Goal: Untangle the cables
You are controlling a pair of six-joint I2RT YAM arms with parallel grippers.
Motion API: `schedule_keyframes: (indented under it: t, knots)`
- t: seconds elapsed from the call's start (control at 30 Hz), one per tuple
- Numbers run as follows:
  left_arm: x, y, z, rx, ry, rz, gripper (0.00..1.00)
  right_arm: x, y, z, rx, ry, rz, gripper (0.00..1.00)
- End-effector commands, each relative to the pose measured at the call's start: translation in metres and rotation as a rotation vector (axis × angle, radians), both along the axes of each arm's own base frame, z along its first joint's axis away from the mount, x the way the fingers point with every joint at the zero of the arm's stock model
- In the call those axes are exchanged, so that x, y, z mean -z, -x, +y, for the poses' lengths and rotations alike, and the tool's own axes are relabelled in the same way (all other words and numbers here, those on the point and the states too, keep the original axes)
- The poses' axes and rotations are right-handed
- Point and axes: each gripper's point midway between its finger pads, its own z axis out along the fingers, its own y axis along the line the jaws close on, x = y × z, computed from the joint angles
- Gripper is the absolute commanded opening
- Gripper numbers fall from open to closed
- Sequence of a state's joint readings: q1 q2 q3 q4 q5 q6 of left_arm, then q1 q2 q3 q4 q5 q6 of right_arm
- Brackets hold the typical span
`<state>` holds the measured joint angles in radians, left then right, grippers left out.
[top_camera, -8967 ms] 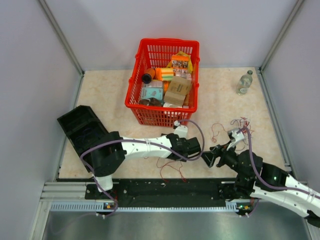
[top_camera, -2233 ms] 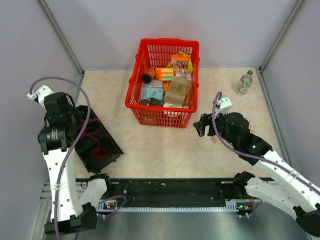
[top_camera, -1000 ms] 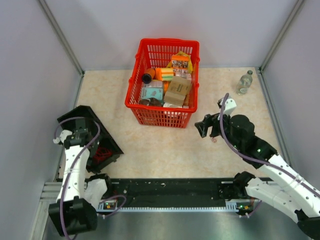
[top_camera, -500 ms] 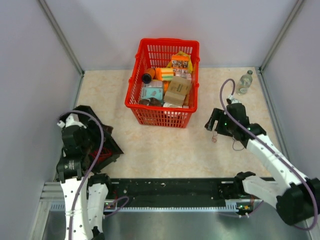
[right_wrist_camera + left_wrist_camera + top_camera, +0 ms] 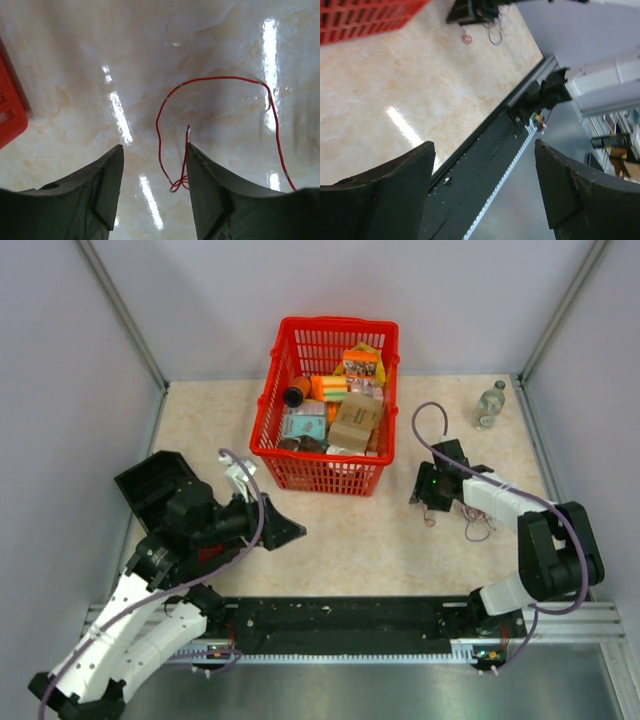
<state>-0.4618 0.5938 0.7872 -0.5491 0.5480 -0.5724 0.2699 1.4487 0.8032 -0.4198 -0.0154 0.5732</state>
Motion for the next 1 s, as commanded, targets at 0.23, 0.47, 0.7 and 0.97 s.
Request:
schedule_keyframes:
  t: [0.23,0.47,0.7,0.97]
  knots:
    - [-0.006,0.01,-0.094,0.135,-0.101,-0.113,0.76,-0.022,-0.029,-0.006,-0.076,0.1,-0.17,0.0]
    - [-0.042,-0.005,-0.105,0.111,-0.064,-0.239,0.77,-0.231,0.007,0.001,-0.039,-0.128,-0.602,0.0]
    - [-0.079,0.006,-0.124,0.24,0.039,-0.384,0.87,-0.417,0.082,0.012,-0.159,-0.378,-0.971,0.0]
    - [-0.125,-0.013,-0.135,0.174,0.111,-0.502,0.89,-0.466,0.115,0.029,-0.277,-0.517,-1.051,0.0]
